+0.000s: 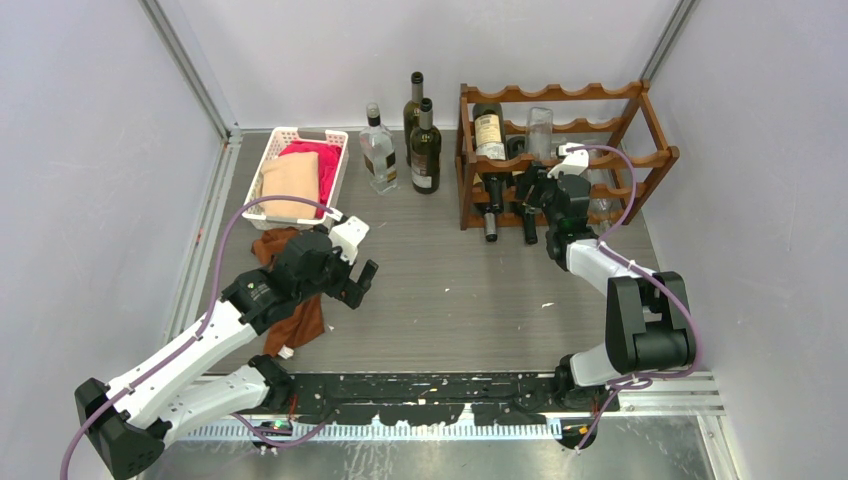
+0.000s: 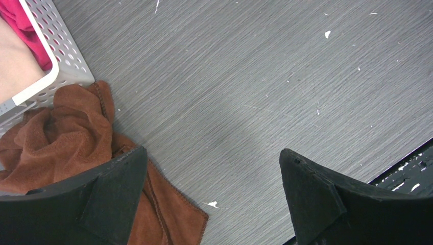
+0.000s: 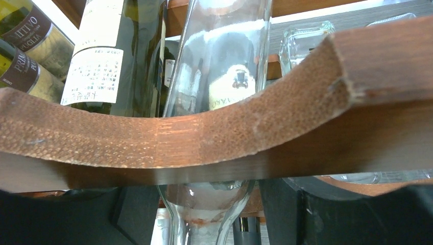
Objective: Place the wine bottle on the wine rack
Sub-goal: Place the wine bottle in the wine rack.
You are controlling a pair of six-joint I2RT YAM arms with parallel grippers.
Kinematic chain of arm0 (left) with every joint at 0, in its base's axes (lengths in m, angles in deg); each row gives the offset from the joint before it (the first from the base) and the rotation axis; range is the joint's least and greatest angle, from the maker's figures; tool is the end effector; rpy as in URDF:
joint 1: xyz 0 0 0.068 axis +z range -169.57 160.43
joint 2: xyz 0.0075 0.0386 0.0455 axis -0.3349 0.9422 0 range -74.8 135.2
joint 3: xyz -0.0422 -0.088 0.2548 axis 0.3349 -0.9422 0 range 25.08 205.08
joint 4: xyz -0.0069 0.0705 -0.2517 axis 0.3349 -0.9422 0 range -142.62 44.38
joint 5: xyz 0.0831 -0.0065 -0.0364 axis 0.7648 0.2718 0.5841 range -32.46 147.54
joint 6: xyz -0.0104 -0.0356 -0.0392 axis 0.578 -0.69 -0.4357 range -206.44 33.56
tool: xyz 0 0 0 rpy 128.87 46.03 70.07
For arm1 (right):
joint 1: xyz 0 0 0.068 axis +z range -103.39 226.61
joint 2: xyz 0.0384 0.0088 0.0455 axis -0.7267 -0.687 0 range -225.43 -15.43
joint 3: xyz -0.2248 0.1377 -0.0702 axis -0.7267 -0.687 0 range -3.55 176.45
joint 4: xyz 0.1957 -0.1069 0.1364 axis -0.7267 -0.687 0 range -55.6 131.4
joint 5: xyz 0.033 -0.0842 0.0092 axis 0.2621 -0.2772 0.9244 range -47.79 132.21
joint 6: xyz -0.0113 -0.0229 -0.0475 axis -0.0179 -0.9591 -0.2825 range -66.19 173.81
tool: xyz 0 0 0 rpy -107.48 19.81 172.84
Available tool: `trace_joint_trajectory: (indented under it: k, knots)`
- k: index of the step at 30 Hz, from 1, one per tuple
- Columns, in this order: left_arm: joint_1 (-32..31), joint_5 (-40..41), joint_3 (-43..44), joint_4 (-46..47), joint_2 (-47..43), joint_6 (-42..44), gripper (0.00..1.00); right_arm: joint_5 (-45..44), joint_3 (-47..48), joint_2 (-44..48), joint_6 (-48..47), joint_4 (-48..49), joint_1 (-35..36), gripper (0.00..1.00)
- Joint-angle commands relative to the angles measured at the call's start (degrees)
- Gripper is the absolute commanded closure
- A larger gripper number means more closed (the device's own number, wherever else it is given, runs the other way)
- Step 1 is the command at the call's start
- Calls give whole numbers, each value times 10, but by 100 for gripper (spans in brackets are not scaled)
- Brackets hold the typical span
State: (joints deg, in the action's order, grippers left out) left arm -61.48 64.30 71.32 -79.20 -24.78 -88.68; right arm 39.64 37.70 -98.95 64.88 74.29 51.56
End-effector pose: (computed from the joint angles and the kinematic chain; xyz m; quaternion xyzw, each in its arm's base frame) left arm 0.1409 -0.1211 0.2932 0.2791 0.8505 -0.1173 0.4301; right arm 0.3189 0.0261 0.2376 0.0551 0.7605 0.0732 0.6428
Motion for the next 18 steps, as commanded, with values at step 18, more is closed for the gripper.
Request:
trace_joint_trajectory:
  k: [18]
  knots:
    - [3,-12,3,11,-1,11,0,-36,21,37,-41,112,-7,67]
